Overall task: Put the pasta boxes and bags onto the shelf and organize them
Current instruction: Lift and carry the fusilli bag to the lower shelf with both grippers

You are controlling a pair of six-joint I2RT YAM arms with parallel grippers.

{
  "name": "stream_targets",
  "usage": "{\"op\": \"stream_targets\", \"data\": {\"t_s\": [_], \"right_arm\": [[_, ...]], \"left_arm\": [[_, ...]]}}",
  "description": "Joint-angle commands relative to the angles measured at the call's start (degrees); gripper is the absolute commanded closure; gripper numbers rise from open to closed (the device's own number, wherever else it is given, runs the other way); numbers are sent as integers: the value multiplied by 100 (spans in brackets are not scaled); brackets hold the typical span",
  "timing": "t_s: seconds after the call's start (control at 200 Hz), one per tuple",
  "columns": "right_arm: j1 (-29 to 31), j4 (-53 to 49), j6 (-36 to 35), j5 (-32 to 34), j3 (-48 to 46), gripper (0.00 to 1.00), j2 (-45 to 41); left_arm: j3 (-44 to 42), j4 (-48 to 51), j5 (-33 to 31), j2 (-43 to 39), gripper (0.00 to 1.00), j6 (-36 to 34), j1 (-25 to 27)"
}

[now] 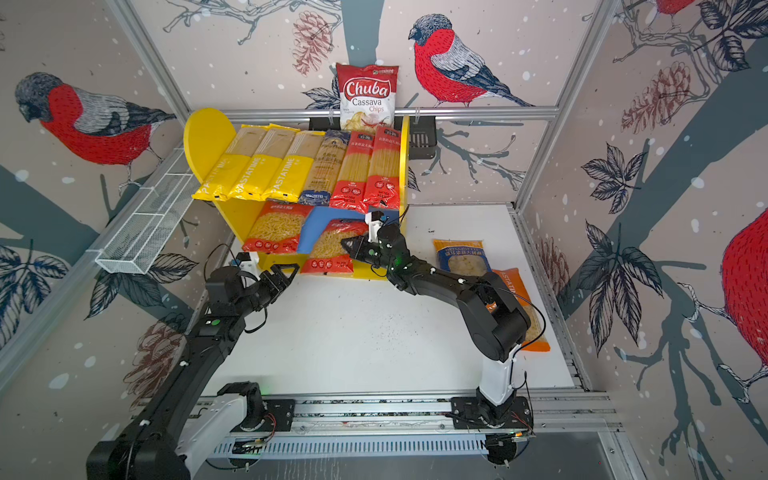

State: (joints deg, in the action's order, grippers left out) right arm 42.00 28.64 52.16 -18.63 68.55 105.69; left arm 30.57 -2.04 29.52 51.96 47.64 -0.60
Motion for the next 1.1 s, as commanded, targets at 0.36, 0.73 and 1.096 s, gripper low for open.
{"op": "stream_targets", "data": {"t_s": [0.36,0.73,1.096], "right_arm": [[-30,-705,858,180,400,84,219],[13,-564,1222,108,511,85,312],[-79,-388,1556,67,626,88,313]], "left_arm": [[-793,-3387,378,1164,13,1195,416],[-658,-4146,395,1960,23,1434,587],[-1163,-3740,333,1715,12,1385,477]]}}
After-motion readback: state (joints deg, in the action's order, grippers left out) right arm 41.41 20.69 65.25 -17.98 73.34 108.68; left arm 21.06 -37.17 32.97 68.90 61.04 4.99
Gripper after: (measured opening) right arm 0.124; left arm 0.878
